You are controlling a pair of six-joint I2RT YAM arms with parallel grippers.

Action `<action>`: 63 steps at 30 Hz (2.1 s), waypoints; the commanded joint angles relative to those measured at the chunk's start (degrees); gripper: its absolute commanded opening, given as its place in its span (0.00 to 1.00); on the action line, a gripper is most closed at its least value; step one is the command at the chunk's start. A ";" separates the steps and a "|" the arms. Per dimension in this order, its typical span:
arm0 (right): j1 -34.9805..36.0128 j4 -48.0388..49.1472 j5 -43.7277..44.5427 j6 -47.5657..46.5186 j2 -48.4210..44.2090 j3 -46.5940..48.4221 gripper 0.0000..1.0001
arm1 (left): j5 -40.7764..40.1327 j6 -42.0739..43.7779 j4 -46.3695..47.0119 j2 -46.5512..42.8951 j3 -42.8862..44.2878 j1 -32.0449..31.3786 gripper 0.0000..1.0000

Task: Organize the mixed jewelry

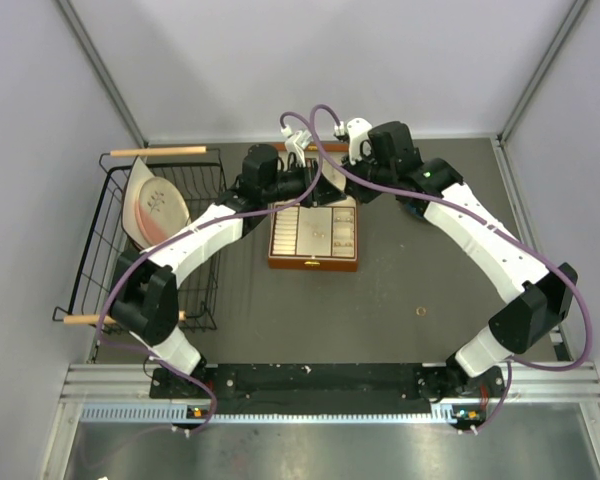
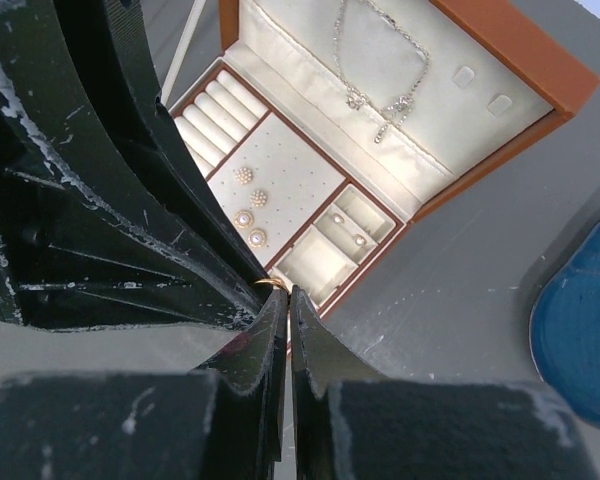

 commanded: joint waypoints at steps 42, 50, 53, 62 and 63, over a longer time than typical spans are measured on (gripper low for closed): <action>-3.98 -0.16 -26.22 -6.64 -14.40 -5.93 0.46 | 35.62 6.53 19.58 -5.29 -2.57 5.50 0.00; -3.98 -0.07 -29.30 -6.82 -12.90 -4.53 0.43 | 36.15 4.66 21.28 -6.26 -3.80 5.41 0.00; -3.89 0.02 -29.75 -6.38 -12.46 -4.09 0.43 | 35.89 4.75 21.19 -6.35 -4.24 5.32 0.00; -3.98 0.37 -30.54 -5.67 -10.61 -2.86 0.35 | 35.45 4.84 21.37 -6.00 -4.77 4.97 0.00; -3.89 0.45 -30.54 -5.59 -10.53 -2.77 0.34 | 35.45 4.92 21.54 -6.08 -4.77 4.88 0.00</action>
